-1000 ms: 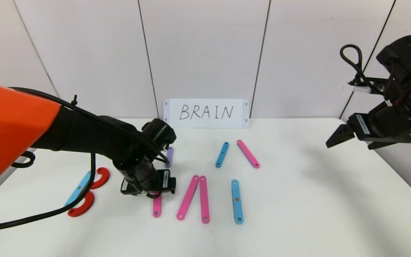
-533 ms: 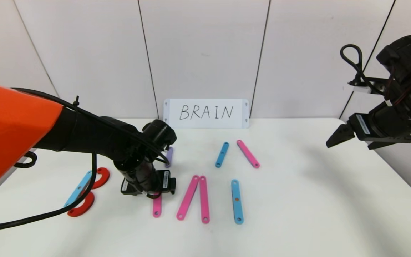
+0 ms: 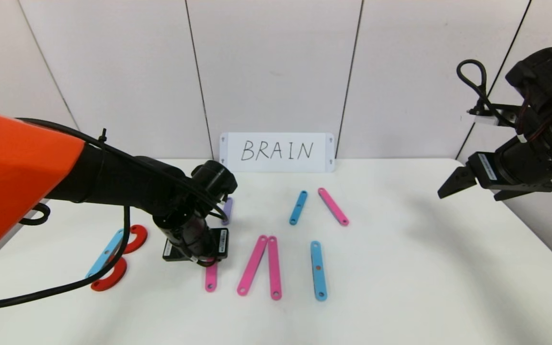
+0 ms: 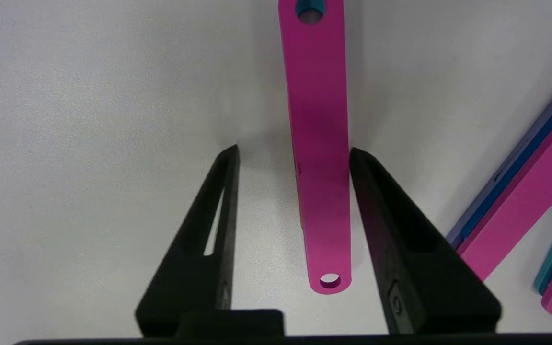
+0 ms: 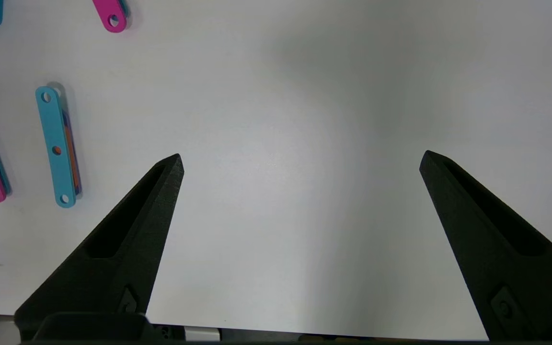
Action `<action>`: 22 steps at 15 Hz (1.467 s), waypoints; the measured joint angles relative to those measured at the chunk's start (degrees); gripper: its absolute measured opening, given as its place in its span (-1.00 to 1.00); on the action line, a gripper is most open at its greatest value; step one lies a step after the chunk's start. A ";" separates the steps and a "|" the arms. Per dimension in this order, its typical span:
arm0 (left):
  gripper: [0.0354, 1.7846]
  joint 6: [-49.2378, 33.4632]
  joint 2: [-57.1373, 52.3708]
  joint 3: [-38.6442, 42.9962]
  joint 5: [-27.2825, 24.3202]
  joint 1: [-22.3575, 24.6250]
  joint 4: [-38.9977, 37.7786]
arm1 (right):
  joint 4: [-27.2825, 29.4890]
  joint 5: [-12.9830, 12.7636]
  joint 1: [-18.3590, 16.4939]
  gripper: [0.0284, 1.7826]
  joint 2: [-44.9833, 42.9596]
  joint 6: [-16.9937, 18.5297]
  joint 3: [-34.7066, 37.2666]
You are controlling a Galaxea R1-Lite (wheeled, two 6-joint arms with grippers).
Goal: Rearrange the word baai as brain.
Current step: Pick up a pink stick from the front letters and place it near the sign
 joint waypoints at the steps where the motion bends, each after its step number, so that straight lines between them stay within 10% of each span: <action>1: -0.45 0.02 -0.02 0.02 0.00 0.00 0.02 | 0.00 0.04 0.00 0.93 0.00 0.02 0.00; 4: -0.69 0.13 -0.09 0.02 0.22 -0.02 -0.01 | 0.00 0.04 0.00 0.93 0.00 0.02 0.05; 22: -0.69 6.28 2.17 -8.68 4.78 0.11 -12.06 | -0.30 -1.38 0.45 0.93 1.38 -0.09 0.40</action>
